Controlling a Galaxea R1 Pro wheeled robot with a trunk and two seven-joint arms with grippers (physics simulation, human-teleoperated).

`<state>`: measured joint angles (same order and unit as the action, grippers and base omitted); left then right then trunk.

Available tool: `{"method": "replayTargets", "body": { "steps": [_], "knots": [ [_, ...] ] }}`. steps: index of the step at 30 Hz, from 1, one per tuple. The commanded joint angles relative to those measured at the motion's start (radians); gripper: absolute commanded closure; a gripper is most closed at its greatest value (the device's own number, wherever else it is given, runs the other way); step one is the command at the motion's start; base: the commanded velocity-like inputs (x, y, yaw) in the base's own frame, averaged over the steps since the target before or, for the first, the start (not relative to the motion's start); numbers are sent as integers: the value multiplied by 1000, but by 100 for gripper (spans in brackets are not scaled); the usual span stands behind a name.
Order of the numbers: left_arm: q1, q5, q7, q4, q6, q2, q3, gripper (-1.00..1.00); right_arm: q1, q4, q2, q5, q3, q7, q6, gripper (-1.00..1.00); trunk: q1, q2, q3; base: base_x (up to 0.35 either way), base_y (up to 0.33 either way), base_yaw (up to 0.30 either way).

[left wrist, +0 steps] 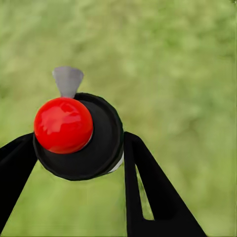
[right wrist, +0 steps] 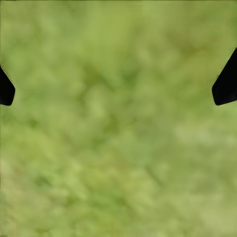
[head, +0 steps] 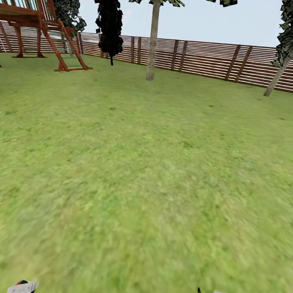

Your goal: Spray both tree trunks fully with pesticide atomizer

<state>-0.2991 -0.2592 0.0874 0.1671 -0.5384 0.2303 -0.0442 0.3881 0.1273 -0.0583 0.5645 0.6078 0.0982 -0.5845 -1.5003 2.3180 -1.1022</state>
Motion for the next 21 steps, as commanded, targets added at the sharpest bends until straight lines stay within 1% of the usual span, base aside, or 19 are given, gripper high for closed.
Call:
{"method": "replayTargets", "body": {
  "steps": [1, 21],
  "knots": [
    [0, 0, 0, 0, 0, 0, 0, 100, 0, 0, 0, 0, 0, 0, 0, -100, 0, 0, 0, 343, 0, 0],
    [0, 0, 0, 0, 0, 0, 0, 100, 0, 0, 0, 0, 0, 0, 0, -100, 0, 0, 0, 343, 0, 0]
  ]
}}
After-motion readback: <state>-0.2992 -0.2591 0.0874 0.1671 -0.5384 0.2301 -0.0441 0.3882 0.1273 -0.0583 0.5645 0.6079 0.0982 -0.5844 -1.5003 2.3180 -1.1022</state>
